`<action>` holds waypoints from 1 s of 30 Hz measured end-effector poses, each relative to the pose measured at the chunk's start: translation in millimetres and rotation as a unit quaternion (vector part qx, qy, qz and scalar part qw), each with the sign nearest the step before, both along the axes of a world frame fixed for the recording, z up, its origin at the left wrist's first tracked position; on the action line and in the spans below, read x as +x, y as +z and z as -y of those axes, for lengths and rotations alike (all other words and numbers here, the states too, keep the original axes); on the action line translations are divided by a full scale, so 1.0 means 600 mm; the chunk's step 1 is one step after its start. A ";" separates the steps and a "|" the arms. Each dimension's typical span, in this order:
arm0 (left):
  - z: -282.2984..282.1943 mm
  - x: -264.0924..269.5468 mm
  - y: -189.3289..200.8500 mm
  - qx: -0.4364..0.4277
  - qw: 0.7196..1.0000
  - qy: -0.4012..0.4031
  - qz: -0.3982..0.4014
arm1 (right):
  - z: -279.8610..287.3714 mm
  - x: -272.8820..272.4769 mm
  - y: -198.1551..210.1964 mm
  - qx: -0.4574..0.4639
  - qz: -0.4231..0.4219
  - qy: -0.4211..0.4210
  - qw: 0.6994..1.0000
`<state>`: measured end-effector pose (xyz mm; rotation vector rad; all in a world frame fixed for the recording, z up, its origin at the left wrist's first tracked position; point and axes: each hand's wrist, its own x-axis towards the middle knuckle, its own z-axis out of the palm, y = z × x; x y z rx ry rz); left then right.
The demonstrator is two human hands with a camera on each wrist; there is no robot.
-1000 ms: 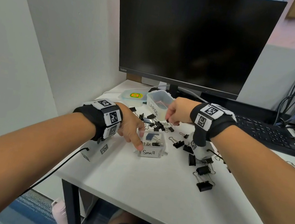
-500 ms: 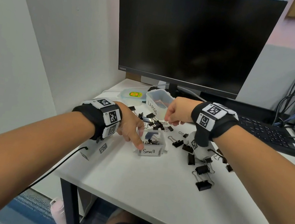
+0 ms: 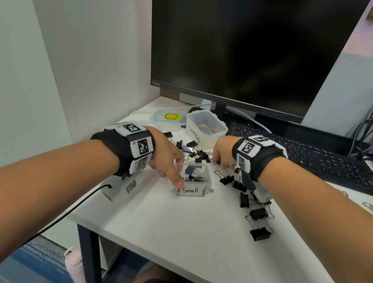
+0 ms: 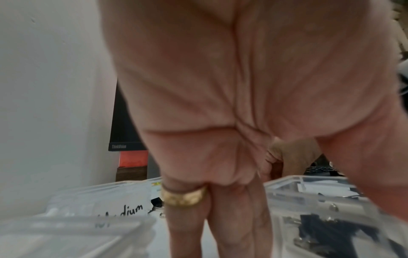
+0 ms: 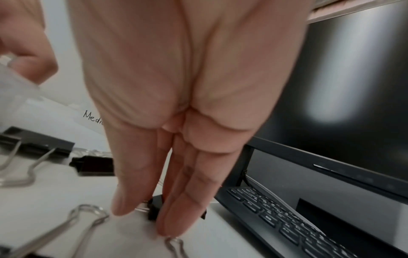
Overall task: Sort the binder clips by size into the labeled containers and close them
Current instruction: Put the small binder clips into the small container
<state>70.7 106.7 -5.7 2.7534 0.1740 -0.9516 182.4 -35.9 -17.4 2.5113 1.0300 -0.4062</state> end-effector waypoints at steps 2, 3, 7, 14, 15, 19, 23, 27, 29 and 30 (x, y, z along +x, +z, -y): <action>0.000 0.001 -0.001 0.006 1.000 -0.002 0.003 | -0.002 -0.004 0.001 0.005 0.000 0.000 1.000; 0.000 0.000 -0.001 0.008 1.000 -0.003 0.004 | -0.003 -0.005 0.000 0.012 0.002 0.006 1.000; -0.002 0.001 -0.001 0.011 1.000 -0.005 0.005 | -0.007 -0.008 -0.006 0.018 0.006 0.013 1.000; -0.004 0.002 -0.003 0.004 1.000 -0.005 0.002 | -0.006 -0.018 0.002 0.017 -0.008 0.008 1.000; -0.005 0.003 -0.004 0.004 1.000 -0.004 0.000 | -0.006 -0.019 0.001 0.019 -0.006 0.006 1.000; -0.008 0.008 -0.007 0.007 1.000 -0.002 -0.006 | -0.001 -0.019 -0.004 0.042 -0.009 -0.016 0.999; -0.009 0.011 -0.008 0.004 1.000 0.004 -0.018 | 0.004 -0.016 -0.005 0.071 -0.029 -0.047 0.996; -0.008 0.013 -0.008 0.003 1.000 0.005 -0.017 | 0.005 -0.017 -0.005 0.078 -0.041 -0.056 0.995; -0.008 0.013 -0.008 -0.004 1.000 0.008 -0.019 | 0.007 -0.018 -0.005 0.082 -0.047 -0.061 0.994; -0.009 0.013 -0.009 -0.007 1.000 0.010 -0.020 | 0.008 -0.018 -0.005 0.088 -0.053 -0.063 0.993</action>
